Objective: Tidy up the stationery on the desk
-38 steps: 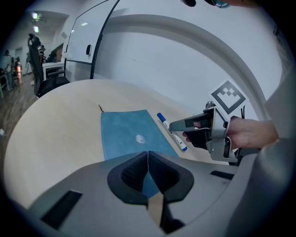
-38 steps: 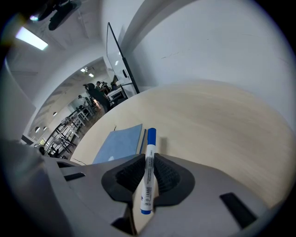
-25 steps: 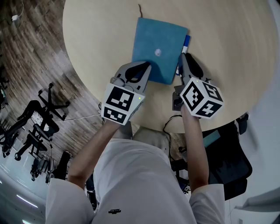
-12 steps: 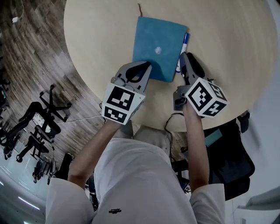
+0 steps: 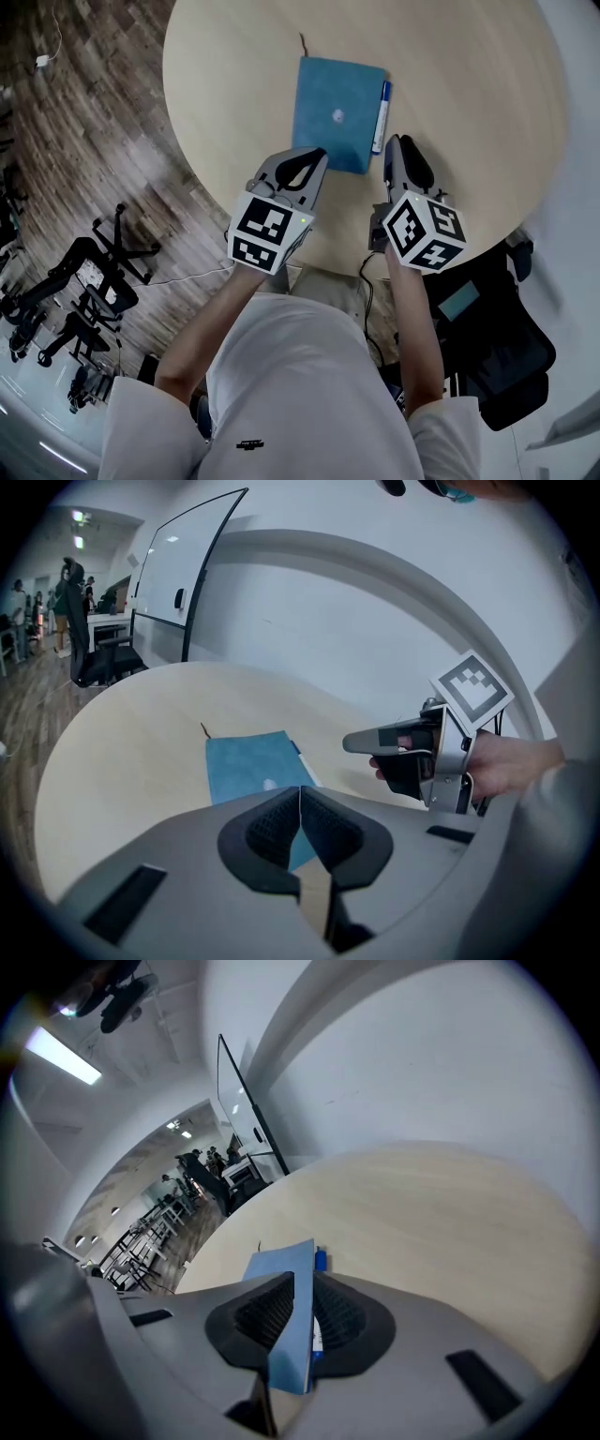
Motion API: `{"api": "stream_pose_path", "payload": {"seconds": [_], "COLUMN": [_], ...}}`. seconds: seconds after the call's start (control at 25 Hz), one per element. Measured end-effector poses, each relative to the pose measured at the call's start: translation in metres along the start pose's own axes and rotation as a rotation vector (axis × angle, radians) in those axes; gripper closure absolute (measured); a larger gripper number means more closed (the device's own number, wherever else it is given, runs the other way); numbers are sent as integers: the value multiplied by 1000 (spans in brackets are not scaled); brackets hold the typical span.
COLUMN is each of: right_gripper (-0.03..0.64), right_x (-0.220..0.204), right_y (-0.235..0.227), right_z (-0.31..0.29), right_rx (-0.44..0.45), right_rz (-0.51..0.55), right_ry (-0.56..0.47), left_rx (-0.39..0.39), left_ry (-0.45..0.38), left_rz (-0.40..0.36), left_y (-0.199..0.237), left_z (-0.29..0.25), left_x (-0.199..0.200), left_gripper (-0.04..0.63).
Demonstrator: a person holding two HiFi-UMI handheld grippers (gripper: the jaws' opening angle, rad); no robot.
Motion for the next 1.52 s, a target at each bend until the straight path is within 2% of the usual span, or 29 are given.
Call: {"api": "stream_pose_path", "payload": {"seconds": [0.28, 0.48, 0.76, 1.08, 1.32, 1.52], "right_gripper": [534, 534, 557, 560, 560, 571], "right_x": [1, -3, -7, -4, -9, -13], "right_y": [36, 66, 102, 143, 161, 169], "right_z": [71, 120, 184, 229, 250, 263], "right_rx": [-46, -62, -83, -69, -83, -111], "right_rz": [25, 32, 66, 104, 104, 154], "right_ry": [-67, -109, -188, -255, -295, -339], "left_rx": [-2, -40, -109, -141, -165, -169], "left_ry": [-67, -110, -159, -191, -199, -210], "left_rz": [-6, -5, -85, -161, -183, -193], "left_y": [-21, -34, -58, -70, -84, -96], "left_z": [67, 121, 178, 215, 236, 241], "left_x": [14, 20, 33, 49, 52, 49], "left_gripper": [575, 575, 575, 575, 575, 575]}}
Point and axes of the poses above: the fingertips, and each gripper's own axes: z backward along the fingers, y to its left, x out of its top, the point moved 3 cm from there along z, backward along the fingers, and after that the axes turned 8 degrees about y, right-handed, at the moved point
